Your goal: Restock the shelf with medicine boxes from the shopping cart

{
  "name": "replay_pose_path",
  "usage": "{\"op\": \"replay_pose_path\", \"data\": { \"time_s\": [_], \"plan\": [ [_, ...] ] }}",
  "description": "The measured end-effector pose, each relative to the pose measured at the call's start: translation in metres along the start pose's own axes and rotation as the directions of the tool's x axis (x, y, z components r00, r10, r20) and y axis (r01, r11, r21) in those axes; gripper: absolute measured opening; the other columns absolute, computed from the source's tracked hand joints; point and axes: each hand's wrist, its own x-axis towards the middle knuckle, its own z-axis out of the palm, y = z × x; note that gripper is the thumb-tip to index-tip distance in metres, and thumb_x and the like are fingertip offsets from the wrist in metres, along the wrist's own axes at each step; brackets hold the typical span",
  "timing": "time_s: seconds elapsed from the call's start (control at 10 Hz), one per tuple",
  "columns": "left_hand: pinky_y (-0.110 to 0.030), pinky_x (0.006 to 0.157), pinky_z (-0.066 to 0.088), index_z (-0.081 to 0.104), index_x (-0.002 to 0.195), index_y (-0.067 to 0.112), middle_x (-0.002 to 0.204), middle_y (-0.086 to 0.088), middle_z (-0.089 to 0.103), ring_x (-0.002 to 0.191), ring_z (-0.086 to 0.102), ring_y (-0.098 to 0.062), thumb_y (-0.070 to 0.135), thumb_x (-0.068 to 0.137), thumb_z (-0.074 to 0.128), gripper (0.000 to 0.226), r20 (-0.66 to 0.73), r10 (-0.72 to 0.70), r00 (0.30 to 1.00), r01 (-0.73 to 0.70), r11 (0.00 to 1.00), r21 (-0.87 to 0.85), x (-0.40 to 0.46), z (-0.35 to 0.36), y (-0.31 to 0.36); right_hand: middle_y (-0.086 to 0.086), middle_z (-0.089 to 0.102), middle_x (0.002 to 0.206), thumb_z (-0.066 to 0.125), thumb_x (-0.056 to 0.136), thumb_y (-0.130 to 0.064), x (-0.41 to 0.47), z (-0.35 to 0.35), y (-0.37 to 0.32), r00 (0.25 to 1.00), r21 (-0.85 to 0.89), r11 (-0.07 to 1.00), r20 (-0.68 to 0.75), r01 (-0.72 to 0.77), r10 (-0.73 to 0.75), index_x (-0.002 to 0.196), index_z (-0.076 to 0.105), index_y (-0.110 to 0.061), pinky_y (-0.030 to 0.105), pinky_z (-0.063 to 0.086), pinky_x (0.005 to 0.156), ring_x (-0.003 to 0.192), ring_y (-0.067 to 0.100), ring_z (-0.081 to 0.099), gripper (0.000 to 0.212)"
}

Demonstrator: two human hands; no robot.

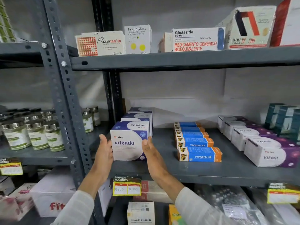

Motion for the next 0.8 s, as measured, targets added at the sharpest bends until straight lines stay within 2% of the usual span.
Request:
{"op": "replay_pose_path", "data": {
  "time_s": [0.1, 0.2, 0.3, 0.4, 0.5, 0.6, 0.7, 0.8],
  "plan": [
    [-0.041, 0.108, 0.044, 0.066, 0.133, 0.039, 0.132, 0.004, 0.074, 0.125, 0.067, -0.013, 0.089, 0.086, 0.018, 0.084, 0.023, 0.008, 1.0, -0.009, 1.0, 0.009, 0.001, -0.001, -0.003, -0.012, 0.049, 0.153, 0.029, 0.069, -0.099, 0.001, 0.002, 0.0, 1.0, -0.02, 1.0, -0.008, -0.003, 0.003, 0.16, 0.019, -0.047, 0.049, 0.038, 0.12, 0.138, 0.015, 0.049, 0.105],
    [-0.038, 0.106, 0.045, 0.066, 0.13, 0.042, 0.131, 0.006, 0.074, 0.124, 0.067, -0.01, 0.085, 0.09, 0.016, 0.077, 0.041, 0.008, 0.999, -0.009, 1.0, 0.023, 0.0, 0.001, -0.001, -0.009, 0.049, 0.153, 0.03, 0.077, -0.09, 0.002, 0.002, -0.002, 1.0, -0.009, 1.0, -0.017, -0.02, 0.02, 0.16, 0.018, -0.045, 0.048, 0.038, 0.12, 0.139, 0.016, 0.049, 0.095],
    [-0.03, 0.096, 0.049, 0.067, 0.124, 0.044, 0.126, 0.01, 0.076, 0.117, 0.07, -0.004, 0.074, 0.097, 0.013, 0.068, 0.06, -0.002, 0.998, 0.0, 1.0, 0.031, 0.0, 0.007, 0.002, -0.008, 0.048, 0.153, 0.028, 0.084, -0.087, 0.003, 0.001, -0.006, 1.0, -0.022, 0.999, -0.014, -0.026, 0.026, 0.162, 0.014, -0.043, 0.04, 0.037, 0.115, 0.139, 0.016, 0.046, 0.09],
    [-0.029, 0.095, 0.049, 0.062, 0.132, 0.039, 0.126, 0.009, 0.076, 0.115, 0.07, -0.004, 0.07, 0.1, 0.013, 0.067, 0.053, 0.002, 0.999, -0.003, 1.0, 0.029, 0.003, 0.01, 0.002, -0.008, 0.046, 0.155, 0.029, 0.084, -0.082, 0.006, -0.001, -0.006, 0.999, -0.021, 0.999, 0.003, -0.043, 0.044, 0.162, 0.011, -0.043, 0.042, 0.034, 0.117, 0.14, 0.015, 0.043, 0.089],
    [-0.031, 0.098, 0.048, 0.063, 0.13, 0.04, 0.128, 0.008, 0.075, 0.115, 0.071, -0.005, 0.067, 0.102, 0.014, 0.063, 0.055, 0.013, 0.998, -0.014, 1.0, 0.024, 0.004, 0.011, 0.003, -0.008, 0.044, 0.157, 0.028, 0.083, -0.085, 0.009, 0.0, -0.005, 0.999, -0.015, 0.999, 0.007, -0.05, 0.05, 0.162, 0.009, -0.042, 0.045, 0.033, 0.119, 0.144, 0.018, 0.041, 0.092],
    [-0.033, 0.098, 0.048, 0.069, 0.122, 0.045, 0.128, 0.007, 0.075, 0.117, 0.07, -0.006, 0.066, 0.103, 0.015, 0.061, 0.089, 0.013, 0.996, -0.015, 1.0, 0.016, 0.003, 0.012, 0.006, -0.008, 0.045, 0.156, 0.028, 0.086, -0.084, 0.012, 0.001, -0.004, 0.999, -0.032, 0.999, 0.011, -0.042, 0.042, 0.162, 0.007, -0.041, 0.041, 0.035, 0.116, 0.143, 0.018, 0.042, 0.09],
    [-0.032, 0.096, 0.049, 0.07, 0.12, 0.049, 0.127, 0.009, 0.076, 0.117, 0.07, -0.006, 0.069, 0.101, 0.017, 0.06, 0.063, 0.012, 0.998, -0.014, 0.999, 0.035, 0.003, 0.01, 0.004, -0.007, 0.045, 0.156, 0.03, 0.091, -0.08, 0.011, 0.002, -0.003, 0.999, -0.065, 0.997, 0.018, -0.046, 0.048, 0.162, 0.007, -0.04, 0.04, 0.037, 0.114, 0.143, 0.018, 0.043, 0.085],
    [-0.026, 0.091, 0.053, 0.063, 0.129, 0.041, 0.123, 0.016, 0.074, 0.115, 0.07, -0.006, 0.069, 0.101, 0.022, 0.058, -0.057, 0.035, 0.998, -0.037, 0.999, -0.033, 0.002, 0.008, 0.002, -0.011, 0.052, 0.147, 0.034, 0.095, -0.074, 0.004, -0.01, -0.006, 1.0, -0.004, 1.0, -0.028, 0.001, -0.001, 0.161, 0.015, -0.04, 0.02, 0.047, 0.095, 0.121, 0.0, 0.056, 0.076]
  ]
}}
